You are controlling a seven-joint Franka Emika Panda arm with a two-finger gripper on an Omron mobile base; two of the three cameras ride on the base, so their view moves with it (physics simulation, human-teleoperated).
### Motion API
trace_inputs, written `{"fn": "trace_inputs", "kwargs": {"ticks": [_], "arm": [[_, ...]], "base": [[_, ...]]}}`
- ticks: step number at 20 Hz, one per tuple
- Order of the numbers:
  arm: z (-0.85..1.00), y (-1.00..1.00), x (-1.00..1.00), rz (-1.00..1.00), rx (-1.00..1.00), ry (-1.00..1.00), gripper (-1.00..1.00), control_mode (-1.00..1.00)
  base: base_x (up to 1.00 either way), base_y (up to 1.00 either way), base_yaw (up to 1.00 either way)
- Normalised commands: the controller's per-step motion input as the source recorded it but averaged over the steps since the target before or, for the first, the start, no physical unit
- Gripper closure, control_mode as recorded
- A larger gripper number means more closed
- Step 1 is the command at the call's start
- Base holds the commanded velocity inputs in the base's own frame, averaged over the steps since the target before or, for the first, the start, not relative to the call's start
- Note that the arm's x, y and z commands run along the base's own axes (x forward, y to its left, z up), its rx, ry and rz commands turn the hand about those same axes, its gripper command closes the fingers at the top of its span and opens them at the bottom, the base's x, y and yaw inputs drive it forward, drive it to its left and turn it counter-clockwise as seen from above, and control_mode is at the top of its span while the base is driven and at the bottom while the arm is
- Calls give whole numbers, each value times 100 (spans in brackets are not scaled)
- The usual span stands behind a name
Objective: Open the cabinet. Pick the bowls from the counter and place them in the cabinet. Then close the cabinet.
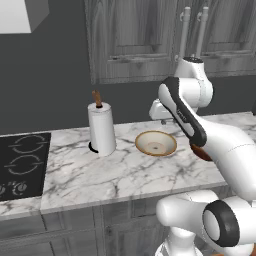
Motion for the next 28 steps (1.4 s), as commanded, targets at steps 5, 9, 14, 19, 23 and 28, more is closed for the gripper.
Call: {"fn": "trace_inputs", "kwargs": {"ticks": [5,9,14,19,23,28], "arm": [[0,0,-25,0,0,-3,-100,-100],[31,-3,-31,-2,0,-17,-100,-100],[64,-2,-6,-1,0,-10,-100,-100],[66,-15,0,0,0,-4,-100,-100],[58,-1,-22,-2,0,-15,-100,-100],[42,0,-55,-2,-3,-43,-100,-100]], "base": [[0,0,0],[0,0,0],[0,0,0],[0,0,0],[0,0,0],[0,0,0]]}}
